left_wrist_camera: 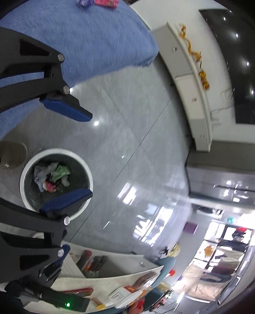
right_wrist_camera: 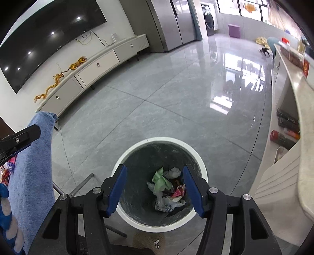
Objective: Collect trash
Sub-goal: 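Carry both wrappers over the white bin and open both grippers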
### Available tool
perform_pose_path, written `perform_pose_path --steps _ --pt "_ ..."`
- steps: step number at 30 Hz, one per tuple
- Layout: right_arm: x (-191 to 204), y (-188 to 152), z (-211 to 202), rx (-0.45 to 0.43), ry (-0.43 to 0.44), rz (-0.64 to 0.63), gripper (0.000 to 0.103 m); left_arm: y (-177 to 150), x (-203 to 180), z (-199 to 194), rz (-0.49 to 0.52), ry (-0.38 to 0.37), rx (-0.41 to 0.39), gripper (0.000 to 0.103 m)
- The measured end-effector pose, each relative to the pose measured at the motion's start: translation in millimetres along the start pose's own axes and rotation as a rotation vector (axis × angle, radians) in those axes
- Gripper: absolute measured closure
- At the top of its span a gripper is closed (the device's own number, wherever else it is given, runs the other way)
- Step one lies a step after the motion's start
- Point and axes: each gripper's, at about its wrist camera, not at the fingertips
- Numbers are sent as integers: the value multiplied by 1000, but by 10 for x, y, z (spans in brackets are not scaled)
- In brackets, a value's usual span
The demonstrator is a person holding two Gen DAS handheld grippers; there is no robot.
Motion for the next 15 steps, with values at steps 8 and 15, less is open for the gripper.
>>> perform_pose_path --steps 8,15 --pt "276 47 -389 -62 10 -48 44 6 136 -598 31 55 -126 34" --pt "566 206 -743 -135 33 -89 44 118 341 -1199 29 62 -246 34"
Point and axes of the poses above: each gripper's, at about its wrist camera, not at the fingertips, and z roughly the way its jaws point, x to its left, y to its top, and after that the axes turned 10 degrees about -x, right-handed
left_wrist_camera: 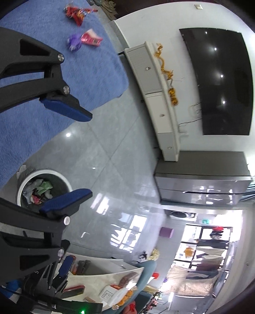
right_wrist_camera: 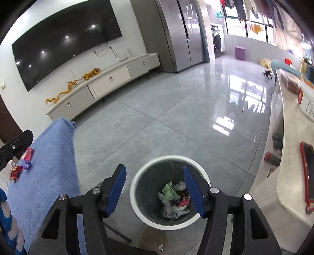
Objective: Collect trash
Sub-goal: 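Carry both wrappers over the white bin and open both grippers, then grasp the red chip bag with the left gripper while the right grasps the purple wrapper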
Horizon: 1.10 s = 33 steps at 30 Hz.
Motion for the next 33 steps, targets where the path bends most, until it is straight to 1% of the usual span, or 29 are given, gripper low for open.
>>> perform_pose_path --steps 5,10,14,18,23,29,33 --pt "302 136 -225 -41 18 -56 44 129 270 -359 -34 23 -68 34" --pt "629 225 -415 -66 34 -116 41 192 697 -718 -84 65 -125 34" --pt "951 270 -528 -77 58 -169 40 164 1118 -1003 -132 109 -163 34" --pt "1266 289 -646 -93 96 -207 38 112 1505 -1210 -167 144 -180 34" --pt "1673 261 -728 -100 146 -242 36 18 1897 -1410 -188 191 -199 34" --pt "2074 232 -704 -97 190 -287 35 -67 2309 -1486 -206 242 -189 34" --pt "2302 212 -611 -81 222 -309 32 -131 2616 -1449 -211 281 -161 34"
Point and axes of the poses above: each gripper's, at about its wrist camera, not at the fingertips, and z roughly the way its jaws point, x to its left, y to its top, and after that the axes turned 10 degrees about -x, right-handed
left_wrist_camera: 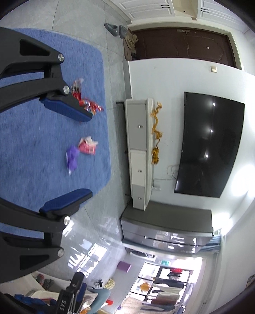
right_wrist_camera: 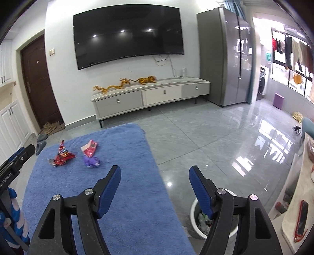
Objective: Collect trash
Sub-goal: 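Grasp the red chip bag with the left gripper while the right grasps the purple wrapper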
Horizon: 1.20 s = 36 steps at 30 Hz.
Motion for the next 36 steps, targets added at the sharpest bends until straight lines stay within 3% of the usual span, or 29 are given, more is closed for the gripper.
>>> perform_pose_path --steps 10,18,25,33,36 --pt "482 36 651 85 144 -45 26 -47 1025 691 -46 127 129 33" --pt "945 -4 1320 185 300 -51 25 -19 1744 1335 -207 124 252 33" --pt "1259 -127 1916 277 405 -24 22 -107 1606 1904 -165 46 337 33" --pt "1468 -309 2379 357 444 -17 22 -449 1509 2409 -186 79 428 34" --pt "1499 -352 2412 360 446 -35 26 -476 1544 2413 -237 62 421 47"
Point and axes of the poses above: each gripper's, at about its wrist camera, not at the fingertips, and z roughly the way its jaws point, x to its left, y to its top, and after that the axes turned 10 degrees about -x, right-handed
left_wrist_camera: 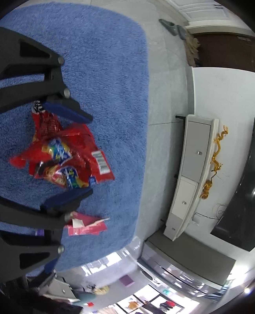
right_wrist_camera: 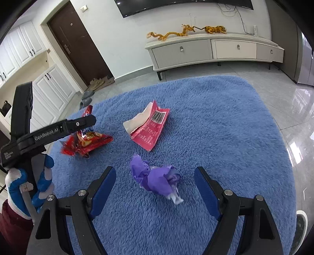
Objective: Collect trash
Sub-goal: 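Grasp the red chip bag with the left gripper while the right grasps the purple wrapper, then carry both items over the white bin and open both grippers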
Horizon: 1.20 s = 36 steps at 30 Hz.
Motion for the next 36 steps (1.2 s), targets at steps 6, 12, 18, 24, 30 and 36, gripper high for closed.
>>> perform_pose_path --steps 6,12,18,24,30,36 --pt "43 -123 -87 9 16 -45 66 -24 -64 -124 -1 -56 -7 77" --pt "56 -295 -436 -42 18 -63 67 -25 -55 -385 -42 -108 -38 80" --pt "-36 -411 -884 -96 4 -45 68 -8 -84 -795 -52 -152 -90 80" --pt "-258 -441 -1374 -162 -52 -19 67 -30 -263 -1144 -43 -208 -124 80" --pt "-707 -568 -1978 -233 -160 18 68 -112 -773 -1350 0 -308 -132 80" --pt "-1300 -809 -2390 -246 -282 90 68 -305 -1640 -1266 100 -407 -61 80"
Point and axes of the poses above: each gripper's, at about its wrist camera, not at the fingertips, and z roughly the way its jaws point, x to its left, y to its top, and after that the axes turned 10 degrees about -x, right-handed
